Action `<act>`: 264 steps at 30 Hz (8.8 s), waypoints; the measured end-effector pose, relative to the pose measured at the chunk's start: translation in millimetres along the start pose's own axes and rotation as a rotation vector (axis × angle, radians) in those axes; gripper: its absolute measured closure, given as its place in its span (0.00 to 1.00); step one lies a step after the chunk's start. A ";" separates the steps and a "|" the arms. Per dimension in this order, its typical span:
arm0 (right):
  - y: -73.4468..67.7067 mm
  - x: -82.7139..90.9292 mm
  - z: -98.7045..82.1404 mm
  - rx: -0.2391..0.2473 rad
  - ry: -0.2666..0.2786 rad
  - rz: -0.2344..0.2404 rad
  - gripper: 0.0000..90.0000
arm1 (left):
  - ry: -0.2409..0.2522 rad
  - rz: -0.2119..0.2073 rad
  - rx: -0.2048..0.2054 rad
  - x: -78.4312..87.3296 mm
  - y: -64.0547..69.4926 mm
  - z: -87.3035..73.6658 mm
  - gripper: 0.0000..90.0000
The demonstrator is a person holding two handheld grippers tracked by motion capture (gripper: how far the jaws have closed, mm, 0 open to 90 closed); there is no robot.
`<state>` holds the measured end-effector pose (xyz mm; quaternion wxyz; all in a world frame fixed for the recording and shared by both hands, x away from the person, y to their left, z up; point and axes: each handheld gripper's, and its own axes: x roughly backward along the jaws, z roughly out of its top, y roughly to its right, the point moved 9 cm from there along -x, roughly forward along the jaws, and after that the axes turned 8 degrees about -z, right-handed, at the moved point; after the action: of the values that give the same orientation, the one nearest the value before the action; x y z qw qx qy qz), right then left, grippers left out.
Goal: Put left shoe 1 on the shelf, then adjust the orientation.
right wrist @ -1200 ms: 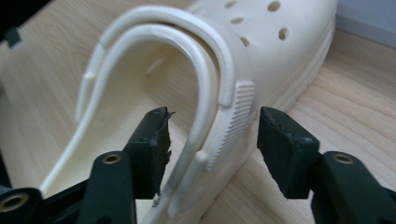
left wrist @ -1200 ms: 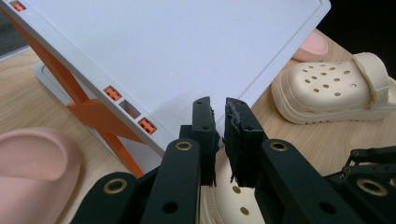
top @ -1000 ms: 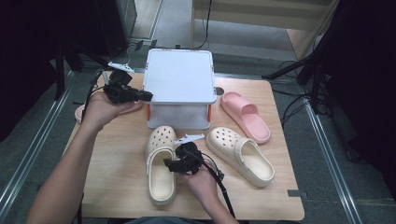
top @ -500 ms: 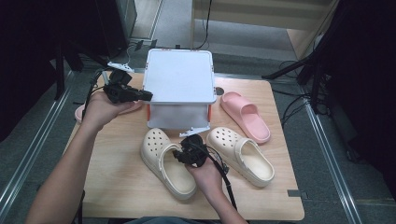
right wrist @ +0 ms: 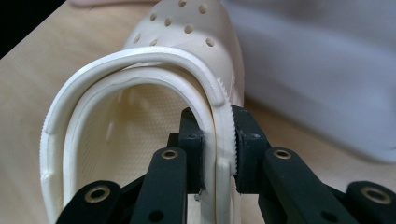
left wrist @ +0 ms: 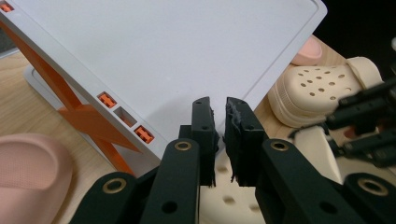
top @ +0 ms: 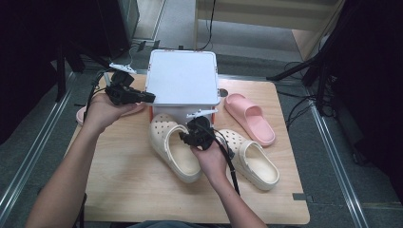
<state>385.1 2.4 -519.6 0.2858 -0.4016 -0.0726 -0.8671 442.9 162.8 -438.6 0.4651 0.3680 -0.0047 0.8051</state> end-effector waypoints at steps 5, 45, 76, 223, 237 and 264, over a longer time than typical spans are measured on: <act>13.8 -13.9 19.7 -0.002 0.020 -0.061 0.86 | 0.004 -0.011 -0.003 -0.2 -0.2 -0.1 0.91; 14.5 19.9 -2.5 -0.025 0.103 0.023 0.96 | 0.005 -0.010 -0.011 0.1 -0.5 -0.4 0.91; -9.9 15.5 -106.4 0.115 -0.064 0.047 1.00 | 0.006 -0.009 -0.014 0.0 -0.4 -0.5 0.91; 123.7 117.5 -112.8 -0.025 0.106 -0.014 0.66 | 0.017 0.002 -0.049 -11.1 52.2 -68.9 0.47; 118.9 78.9 -114.3 -0.019 -0.003 -0.014 0.85 | 0.007 -0.002 -0.063 -19.4 53.1 -70.7 0.48; 46.9 64.2 -82.7 0.049 -0.005 0.123 0.86 | 0.012 -0.014 -0.046 -22.6 74.1 -89.0 0.66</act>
<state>324.0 -93.8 -532.3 0.3478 -0.4004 -0.0697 -0.8449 341.4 135.0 -492.2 0.4793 0.3522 -0.0179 0.8037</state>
